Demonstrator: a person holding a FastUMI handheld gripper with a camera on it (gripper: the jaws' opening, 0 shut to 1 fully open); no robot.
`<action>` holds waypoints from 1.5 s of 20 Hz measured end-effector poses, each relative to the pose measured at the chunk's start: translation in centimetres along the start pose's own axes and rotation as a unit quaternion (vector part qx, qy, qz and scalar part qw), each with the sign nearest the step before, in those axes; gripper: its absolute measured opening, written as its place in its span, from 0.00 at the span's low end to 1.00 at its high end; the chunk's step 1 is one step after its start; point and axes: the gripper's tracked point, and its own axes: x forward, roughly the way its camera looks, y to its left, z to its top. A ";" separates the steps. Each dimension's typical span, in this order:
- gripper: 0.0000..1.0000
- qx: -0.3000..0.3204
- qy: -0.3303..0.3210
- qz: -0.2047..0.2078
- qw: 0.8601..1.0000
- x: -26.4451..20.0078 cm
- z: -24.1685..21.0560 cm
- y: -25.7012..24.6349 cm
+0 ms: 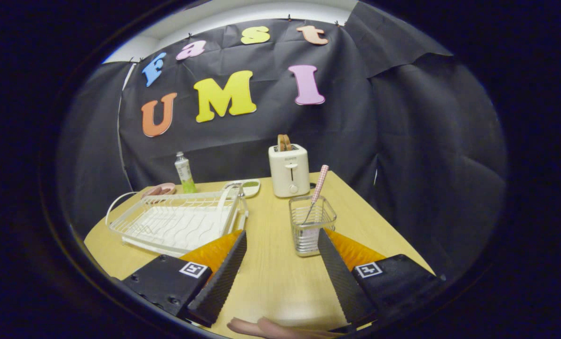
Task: Take the plate from the dish rack, then take the spoon from the basket and place it into the plate.
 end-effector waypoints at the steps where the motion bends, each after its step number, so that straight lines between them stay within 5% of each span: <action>1: 0.99 -0.001 -0.008 0.003 1.000 1.3 0.9 -0.6; 13: 0.94 0.049 0.027 0.033 0.998 14.4 5.2 -4.6; 17: 0.72 0.051 0.040 0.008 0.998 16.4 4.9 -5.5; 22: 0.23 0.061 0.034 0.026 0.997 16.7 5.2 -3.9; 30: 0.16 0.030 -0.053 0.019 0.998 10.8 10.6 -1.5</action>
